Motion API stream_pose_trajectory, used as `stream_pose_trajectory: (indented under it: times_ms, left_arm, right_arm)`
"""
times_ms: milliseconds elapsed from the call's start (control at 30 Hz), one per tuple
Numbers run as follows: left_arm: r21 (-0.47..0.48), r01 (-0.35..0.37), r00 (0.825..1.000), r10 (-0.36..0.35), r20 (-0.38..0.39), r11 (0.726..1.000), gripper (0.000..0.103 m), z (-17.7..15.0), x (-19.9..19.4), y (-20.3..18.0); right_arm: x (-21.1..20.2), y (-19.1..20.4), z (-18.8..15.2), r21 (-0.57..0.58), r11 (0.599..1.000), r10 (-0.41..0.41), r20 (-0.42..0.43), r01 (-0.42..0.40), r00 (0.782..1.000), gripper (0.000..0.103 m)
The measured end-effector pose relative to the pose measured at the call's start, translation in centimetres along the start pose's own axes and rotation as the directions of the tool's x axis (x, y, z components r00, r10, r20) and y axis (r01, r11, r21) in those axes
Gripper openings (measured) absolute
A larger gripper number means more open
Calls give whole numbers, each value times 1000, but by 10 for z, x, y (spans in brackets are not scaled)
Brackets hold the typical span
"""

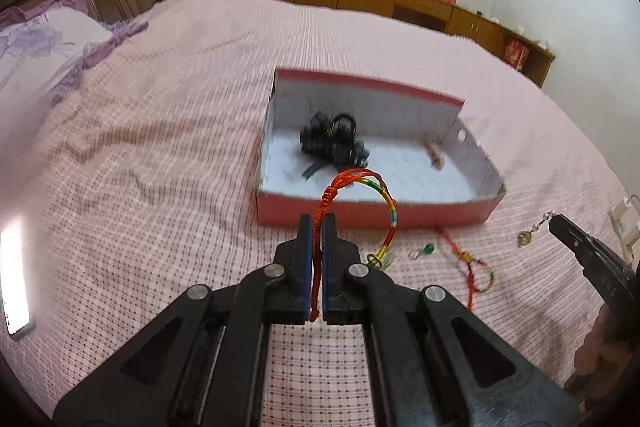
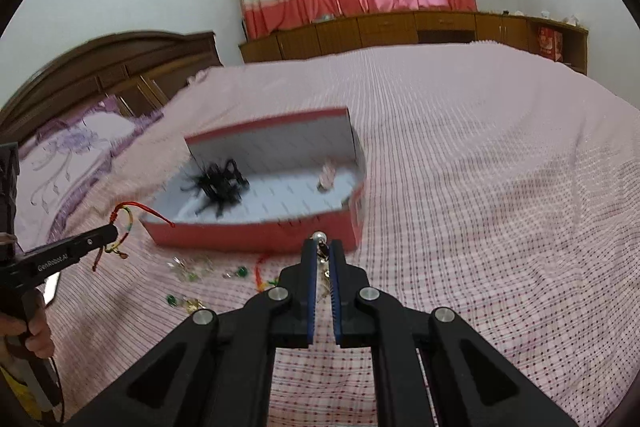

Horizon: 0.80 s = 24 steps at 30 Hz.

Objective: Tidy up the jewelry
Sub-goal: 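Lower the rainbow bracelet into the box with the left tool while the right tool places a gold charm there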

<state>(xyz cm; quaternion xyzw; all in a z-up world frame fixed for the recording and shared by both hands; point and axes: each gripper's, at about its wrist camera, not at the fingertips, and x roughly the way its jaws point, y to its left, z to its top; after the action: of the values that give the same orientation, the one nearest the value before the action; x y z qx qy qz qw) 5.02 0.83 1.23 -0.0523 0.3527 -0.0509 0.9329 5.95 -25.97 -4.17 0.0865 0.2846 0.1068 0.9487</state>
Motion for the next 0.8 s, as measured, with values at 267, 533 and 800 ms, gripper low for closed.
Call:
stream_pose_trajectory:
  times_ms: [267, 533, 800]
  left_arm:
    - [-4, -30, 994, 30, 106, 1000, 0, 13, -11, -1]
    - [-9, -28, 988, 29, 151, 1000, 0, 26, -9, -3]
    - [1, -52, 980, 51, 191, 999, 0, 41, 6, -7]
  right_arm:
    - [-14, 10, 17, -1, 1000, 23, 81, -23, 996, 7]
    - [-6, 21, 31, -7, 999, 41, 111, -40, 993, 7]
    - [14, 25, 49, -16, 999, 38, 136, -36, 990, 7]
